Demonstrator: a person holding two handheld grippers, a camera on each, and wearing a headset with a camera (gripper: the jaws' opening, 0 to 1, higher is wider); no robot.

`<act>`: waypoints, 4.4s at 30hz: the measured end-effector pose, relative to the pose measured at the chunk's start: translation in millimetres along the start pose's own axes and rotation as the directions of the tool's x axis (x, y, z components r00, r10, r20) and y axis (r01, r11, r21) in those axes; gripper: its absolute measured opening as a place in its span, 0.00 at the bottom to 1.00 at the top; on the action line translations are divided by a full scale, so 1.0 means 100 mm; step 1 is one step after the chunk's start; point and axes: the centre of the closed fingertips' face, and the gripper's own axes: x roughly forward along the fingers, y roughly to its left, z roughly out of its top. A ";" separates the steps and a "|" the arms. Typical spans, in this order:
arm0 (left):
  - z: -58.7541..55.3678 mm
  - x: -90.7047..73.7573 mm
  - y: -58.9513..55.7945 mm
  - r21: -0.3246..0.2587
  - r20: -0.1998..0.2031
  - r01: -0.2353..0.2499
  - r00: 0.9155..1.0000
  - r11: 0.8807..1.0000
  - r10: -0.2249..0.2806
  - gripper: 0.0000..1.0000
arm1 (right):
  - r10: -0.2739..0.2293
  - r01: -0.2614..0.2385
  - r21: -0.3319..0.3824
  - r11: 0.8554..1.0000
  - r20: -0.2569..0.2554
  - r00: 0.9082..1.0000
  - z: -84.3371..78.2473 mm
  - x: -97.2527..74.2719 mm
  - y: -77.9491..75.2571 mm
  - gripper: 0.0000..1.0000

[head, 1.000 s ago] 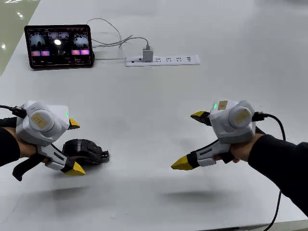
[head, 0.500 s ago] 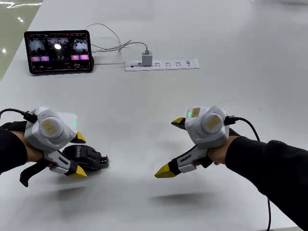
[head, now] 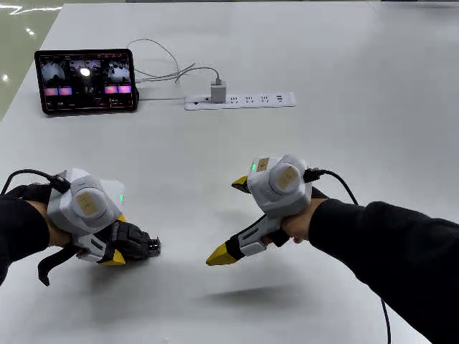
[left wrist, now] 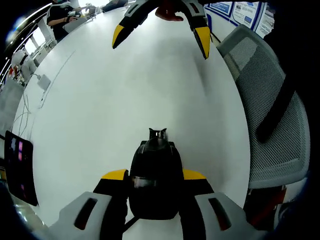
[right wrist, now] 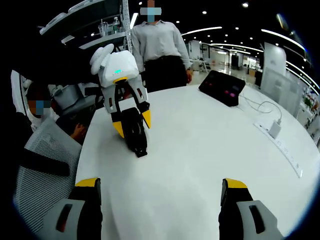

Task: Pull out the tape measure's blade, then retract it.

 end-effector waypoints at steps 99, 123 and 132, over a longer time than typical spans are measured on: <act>0.00 0.01 0.02 -0.021 0.035 -0.020 0.999 1.000 0.020 0.33 | 0.143 -0.175 -0.254 0.951 -0.141 0.980 0.13 1.13 0.44 0.09; 0.02 0.01 0.00 -0.028 0.039 -0.010 0.999 1.000 0.011 0.33 | 0.136 -0.170 -0.229 0.958 -0.159 0.978 0.04 1.03 0.38 0.09; 0.02 0.01 0.00 -0.031 0.040 -0.009 0.999 0.999 0.011 0.33 | 0.134 -0.166 -0.212 0.963 -0.157 0.978 0.00 0.97 0.35 0.09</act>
